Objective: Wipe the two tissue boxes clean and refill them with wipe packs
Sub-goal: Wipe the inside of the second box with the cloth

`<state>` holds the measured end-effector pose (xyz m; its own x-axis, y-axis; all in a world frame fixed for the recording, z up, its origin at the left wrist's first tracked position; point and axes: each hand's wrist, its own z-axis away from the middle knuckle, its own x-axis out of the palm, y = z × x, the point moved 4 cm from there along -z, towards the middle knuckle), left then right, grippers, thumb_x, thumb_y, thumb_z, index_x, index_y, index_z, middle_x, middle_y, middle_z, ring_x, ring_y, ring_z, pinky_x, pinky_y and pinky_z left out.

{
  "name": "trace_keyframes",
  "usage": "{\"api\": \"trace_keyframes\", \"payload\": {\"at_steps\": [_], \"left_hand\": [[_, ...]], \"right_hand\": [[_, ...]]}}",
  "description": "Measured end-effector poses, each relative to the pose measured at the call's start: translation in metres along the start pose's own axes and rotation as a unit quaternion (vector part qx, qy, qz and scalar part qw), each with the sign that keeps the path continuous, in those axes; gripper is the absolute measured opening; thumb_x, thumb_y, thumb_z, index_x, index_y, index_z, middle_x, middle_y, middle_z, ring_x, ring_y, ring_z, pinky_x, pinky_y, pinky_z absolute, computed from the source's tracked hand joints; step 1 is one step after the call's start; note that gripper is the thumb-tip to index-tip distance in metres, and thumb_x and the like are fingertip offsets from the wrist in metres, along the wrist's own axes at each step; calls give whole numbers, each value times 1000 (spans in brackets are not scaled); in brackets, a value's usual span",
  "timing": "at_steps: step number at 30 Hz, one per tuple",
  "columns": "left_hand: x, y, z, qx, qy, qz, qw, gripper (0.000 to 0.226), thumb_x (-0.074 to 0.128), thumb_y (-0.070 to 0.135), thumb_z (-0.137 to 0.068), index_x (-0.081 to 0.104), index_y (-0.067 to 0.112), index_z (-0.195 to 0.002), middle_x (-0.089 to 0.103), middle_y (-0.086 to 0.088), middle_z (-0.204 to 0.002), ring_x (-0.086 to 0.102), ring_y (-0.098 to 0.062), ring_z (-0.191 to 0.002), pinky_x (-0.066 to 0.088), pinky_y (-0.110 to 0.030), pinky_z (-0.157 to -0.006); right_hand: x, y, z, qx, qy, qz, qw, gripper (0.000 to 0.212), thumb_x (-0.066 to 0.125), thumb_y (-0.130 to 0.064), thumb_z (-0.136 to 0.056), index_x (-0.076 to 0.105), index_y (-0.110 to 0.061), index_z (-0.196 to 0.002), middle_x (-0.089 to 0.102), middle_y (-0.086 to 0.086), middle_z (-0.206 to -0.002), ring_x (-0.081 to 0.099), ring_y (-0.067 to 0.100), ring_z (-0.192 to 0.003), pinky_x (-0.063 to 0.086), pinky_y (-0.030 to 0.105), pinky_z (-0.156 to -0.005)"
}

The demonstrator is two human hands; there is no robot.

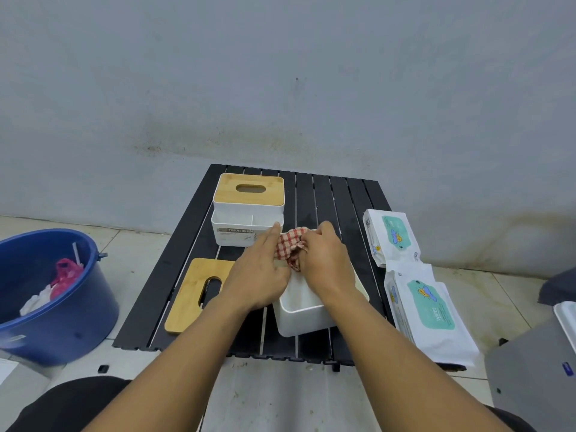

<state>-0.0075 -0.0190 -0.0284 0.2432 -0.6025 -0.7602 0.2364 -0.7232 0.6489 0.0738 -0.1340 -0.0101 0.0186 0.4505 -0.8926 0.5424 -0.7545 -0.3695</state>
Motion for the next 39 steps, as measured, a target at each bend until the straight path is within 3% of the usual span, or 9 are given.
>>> {"api": "trace_keyframes", "payload": {"at_steps": [5, 9, 13, 18, 23, 28, 32, 37, 39], "left_hand": [[2, 2, 0, -12, 4, -1, 1000, 81, 52, 22, -96, 12, 29, -166, 17, 7, -173, 27, -20, -154, 29, -39, -122], [4, 4, 2, -11, 9, -14, 1000, 79, 45, 23, -90, 20, 26, -164, 26, 5, -167, 38, -27, -144, 43, -44, -112], [-9, 12, 7, -7, 52, -204, 978, 57, 43, 30, -100, 33, 25, -156, 49, -4, -141, 50, -30, -121, 48, -43, -92], [-24, 12, 4, -24, 71, -242, 967, 30, 39, 29, -109, 55, 30, -134, 65, 2, -124, 64, -25, -107, 43, -37, -71], [-22, 6, 6, -30, 60, -231, 971, 38, 41, 17, -105, 60, 33, -133, 65, 1, -119, 65, -27, -101, 43, -36, -69], [-20, 11, 6, -29, 49, -232, 971, 36, 41, 21, -107, 59, 36, -135, 68, 1, -126, 67, -27, -105, 46, -38, -70], [-21, 14, 8, -43, 8, -247, 968, 31, 43, 22, -106, 60, 30, -132, 67, -4, -123, 66, -27, -102, 48, -38, -72], [-24, 4, 14, -75, -56, -206, 974, 27, 45, 26, -102, 50, 19, -128, 65, -8, -121, 63, -29, -100, 52, -41, -79], [-26, -1, 10, -71, -53, -150, 985, 32, 38, 28, -103, 46, 23, -134, 67, -8, -115, 64, -29, -90, 56, -44, -80]], "right_hand": [[15, -19, -2, -107, -163, -17, 981, 28, 54, -10, -96, 67, -13, -121, 55, 9, -110, 56, 30, -100, 46, 36, -82], [27, -17, 0, -110, -260, 79, 956, 21, 61, -20, -93, 70, -16, -112, 46, 4, -95, 61, 32, -94, 42, 33, -74], [25, -26, 0, -121, -277, 112, 946, 11, 68, -17, -86, 58, -20, -84, 53, 2, -90, 54, 24, -79, 47, 36, -73], [31, -30, 9, -119, -276, 83, 950, 12, 61, -18, -92, 59, -20, -80, 57, 0, -94, 57, 24, -82, 50, 38, -75], [23, -21, 8, -101, -234, 191, 948, 12, 57, -15, -95, 66, -15, -103, 61, 6, -102, 65, 29, -94, 44, 35, -67], [10, 2, 11, -54, -322, 271, 905, 32, 53, -4, -95, 60, -9, -126, 60, 9, -119, 61, 31, -111, 50, 38, -82], [14, -2, 7, -59, -305, 245, 918, 25, 61, -5, -91, 65, -11, -116, 58, 6, -99, 62, 27, -94, 50, 36, -76], [23, -17, 3, -111, -266, 189, 939, 7, 64, -10, -87, 63, -15, -92, 61, 10, -100, 58, 30, -87, 40, 33, -69], [23, -13, 2, -104, -269, 171, 942, 15, 66, -11, -87, 69, -15, -101, 61, 9, -103, 62, 30, -95, 44, 32, -72]]}}
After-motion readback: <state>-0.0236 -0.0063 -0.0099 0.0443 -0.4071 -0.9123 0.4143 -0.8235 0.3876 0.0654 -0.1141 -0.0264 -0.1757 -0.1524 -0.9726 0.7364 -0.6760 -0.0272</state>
